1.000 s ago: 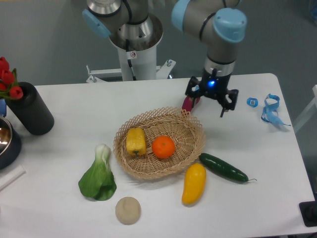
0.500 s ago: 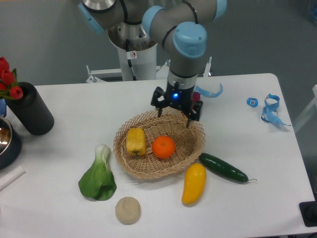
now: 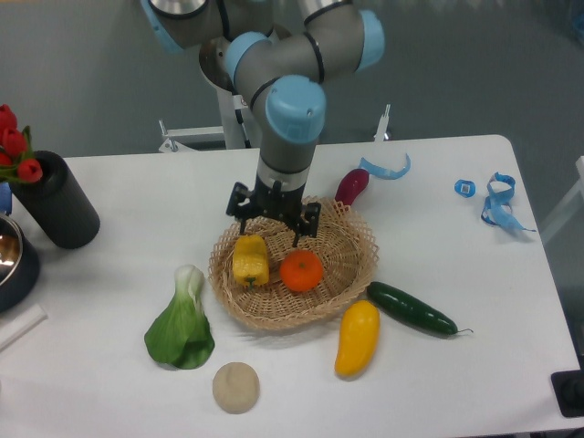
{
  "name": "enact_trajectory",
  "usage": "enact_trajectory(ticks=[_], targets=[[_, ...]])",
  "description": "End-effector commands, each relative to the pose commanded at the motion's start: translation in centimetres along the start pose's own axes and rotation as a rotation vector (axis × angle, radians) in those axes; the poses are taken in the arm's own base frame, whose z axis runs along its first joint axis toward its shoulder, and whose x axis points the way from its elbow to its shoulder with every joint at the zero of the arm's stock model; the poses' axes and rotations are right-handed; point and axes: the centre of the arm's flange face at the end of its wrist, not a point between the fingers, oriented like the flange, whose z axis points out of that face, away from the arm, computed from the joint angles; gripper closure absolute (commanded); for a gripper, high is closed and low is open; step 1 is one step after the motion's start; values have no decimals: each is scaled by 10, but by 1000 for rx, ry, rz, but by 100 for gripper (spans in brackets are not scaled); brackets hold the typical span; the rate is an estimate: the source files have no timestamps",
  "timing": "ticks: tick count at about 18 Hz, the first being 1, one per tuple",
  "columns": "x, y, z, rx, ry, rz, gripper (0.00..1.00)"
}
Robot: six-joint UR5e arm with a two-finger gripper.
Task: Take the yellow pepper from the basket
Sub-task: 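Lower the gripper onto the yellow pepper and close on it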
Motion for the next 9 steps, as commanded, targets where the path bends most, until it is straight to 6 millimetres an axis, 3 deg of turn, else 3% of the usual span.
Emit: enact_trajectory(ticks=[9], targets=[[2, -13, 16, -22, 10, -97, 0]])
